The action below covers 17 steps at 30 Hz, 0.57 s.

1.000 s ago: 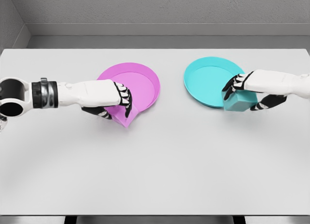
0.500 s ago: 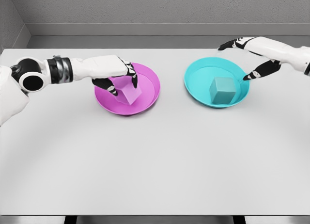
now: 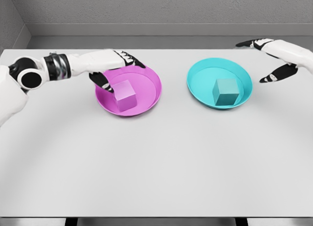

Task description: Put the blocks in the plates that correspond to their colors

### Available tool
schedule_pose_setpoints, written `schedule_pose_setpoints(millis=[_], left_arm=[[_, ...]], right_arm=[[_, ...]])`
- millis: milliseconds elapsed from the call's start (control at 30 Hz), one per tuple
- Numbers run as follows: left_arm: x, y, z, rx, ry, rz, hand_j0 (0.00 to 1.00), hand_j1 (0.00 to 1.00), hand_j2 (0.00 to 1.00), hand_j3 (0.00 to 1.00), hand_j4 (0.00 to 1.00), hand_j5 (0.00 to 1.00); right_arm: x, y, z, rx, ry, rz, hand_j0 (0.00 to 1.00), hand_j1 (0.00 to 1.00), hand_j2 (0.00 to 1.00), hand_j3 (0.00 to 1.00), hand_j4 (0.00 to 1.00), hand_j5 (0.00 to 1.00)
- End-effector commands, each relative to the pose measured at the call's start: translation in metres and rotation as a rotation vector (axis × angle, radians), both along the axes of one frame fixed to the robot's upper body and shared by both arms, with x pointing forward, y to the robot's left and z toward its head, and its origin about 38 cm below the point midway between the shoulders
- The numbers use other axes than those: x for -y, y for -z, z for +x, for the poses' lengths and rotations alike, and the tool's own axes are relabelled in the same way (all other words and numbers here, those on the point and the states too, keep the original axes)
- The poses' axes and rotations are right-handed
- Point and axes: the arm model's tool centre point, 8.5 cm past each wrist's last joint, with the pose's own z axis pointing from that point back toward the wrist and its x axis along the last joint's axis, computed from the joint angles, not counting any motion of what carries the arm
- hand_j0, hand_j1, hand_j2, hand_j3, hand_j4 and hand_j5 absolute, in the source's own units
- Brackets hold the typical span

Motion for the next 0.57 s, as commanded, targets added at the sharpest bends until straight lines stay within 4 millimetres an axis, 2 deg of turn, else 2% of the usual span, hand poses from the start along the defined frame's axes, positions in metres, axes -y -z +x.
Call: schedule_pose_setpoints(millis=[0,33,67,133,167,200,267,533], left_arm=[[-0.012,-0.009,0.001,0.017,-0.019,-0.015,1.00,1.00,1.00,1.00,1.00,1.00],[-0.016,-0.007,0.000,0.013,-0.025,-0.010,1.00,1.00,1.00,1.00,1.00,1.00],[-0.033,-0.009,0.000,0.016,-0.053,0.012,1.00,1.00,1.00,1.00,1.00,1.00],[-0.086,-0.019,-0.003,0.032,-0.148,0.048,1.00,1.00,1.00,1.00,1.00,1.00],[-0.112,-0.018,-0.008,0.026,-0.197,0.060,1.00,1.00,1.00,1.00,1.00,1.00],[-0.131,-0.014,-0.015,0.002,-0.235,0.034,1.00,1.00,1.00,1.00,1.00,1.00],[-0.154,-0.007,-0.024,-0.032,-0.277,0.025,1.00,1.00,1.00,1.00,1.00,1.00],[-0.161,0.003,-0.026,-0.057,-0.301,0.029,1.00,1.00,1.00,1.00,1.00,1.00]], right_arm=[[0.004,-0.004,0.000,0.011,0.013,0.004,1.00,1.00,1.00,1.00,1.00,1.00],[0.005,-0.004,0.000,0.012,0.016,-0.009,1.00,1.00,1.00,1.00,1.00,1.00],[0.005,-0.005,0.001,0.016,0.019,-0.012,1.00,1.00,1.00,1.00,1.00,1.00],[0.007,-0.005,0.001,0.020,0.024,-0.021,1.00,1.00,1.00,1.00,1.00,1.00],[0.007,-0.006,0.001,0.022,0.025,-0.022,1.00,1.00,1.00,1.00,1.00,1.00],[0.007,-0.007,0.001,0.024,0.028,-0.027,1.00,1.00,1.00,1.00,1.00,1.00],[0.007,-0.007,0.001,0.026,0.028,-0.028,1.00,1.00,1.00,1.00,1.00,1.00],[0.009,-0.009,0.001,0.029,0.031,-0.031,1.00,1.00,1.00,1.00,1.00,1.00]])
